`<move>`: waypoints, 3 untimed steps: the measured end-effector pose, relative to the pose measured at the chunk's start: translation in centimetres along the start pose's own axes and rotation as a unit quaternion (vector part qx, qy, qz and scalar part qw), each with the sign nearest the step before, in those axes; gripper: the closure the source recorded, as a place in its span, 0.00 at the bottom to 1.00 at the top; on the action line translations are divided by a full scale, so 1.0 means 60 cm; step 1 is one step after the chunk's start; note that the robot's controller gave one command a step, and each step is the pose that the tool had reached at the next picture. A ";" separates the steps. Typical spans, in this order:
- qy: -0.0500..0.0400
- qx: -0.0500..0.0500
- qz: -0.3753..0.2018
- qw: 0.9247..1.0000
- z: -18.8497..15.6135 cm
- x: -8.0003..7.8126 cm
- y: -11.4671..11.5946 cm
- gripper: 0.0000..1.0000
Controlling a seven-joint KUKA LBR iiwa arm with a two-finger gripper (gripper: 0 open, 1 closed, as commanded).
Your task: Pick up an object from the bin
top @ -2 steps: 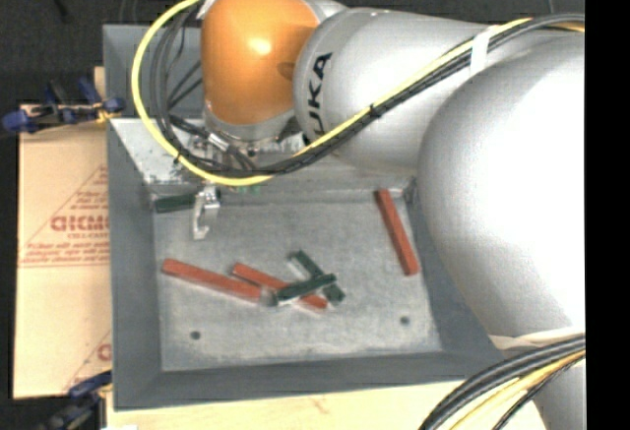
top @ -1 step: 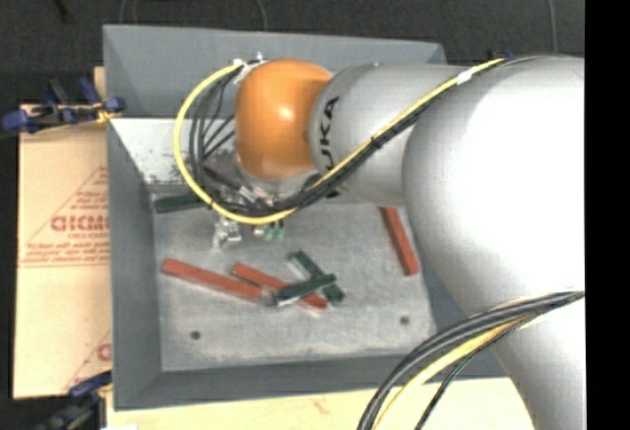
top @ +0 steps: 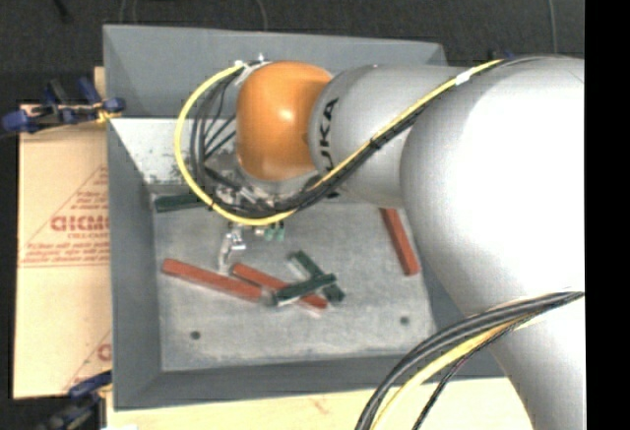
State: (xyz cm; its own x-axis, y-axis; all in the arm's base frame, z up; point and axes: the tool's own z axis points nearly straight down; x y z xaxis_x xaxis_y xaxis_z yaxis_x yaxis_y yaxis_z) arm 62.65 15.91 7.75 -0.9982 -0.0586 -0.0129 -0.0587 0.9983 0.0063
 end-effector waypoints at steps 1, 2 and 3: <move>0.000 0.000 0.000 1.000 0.000 0.000 0.000 0.00; 0.006 0.003 -0.018 1.000 -0.005 0.154 0.040 1.00; 0.005 0.003 -0.017 1.000 -0.005 0.154 0.041 1.00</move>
Offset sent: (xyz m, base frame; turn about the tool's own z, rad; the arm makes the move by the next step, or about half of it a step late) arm -0.0979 0.0191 -0.0066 -0.0357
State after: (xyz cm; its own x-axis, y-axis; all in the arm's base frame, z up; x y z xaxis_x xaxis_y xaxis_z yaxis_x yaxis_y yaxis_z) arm 53.29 17.80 7.98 -0.9957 -0.0925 -0.0020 -0.0925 0.9957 0.0008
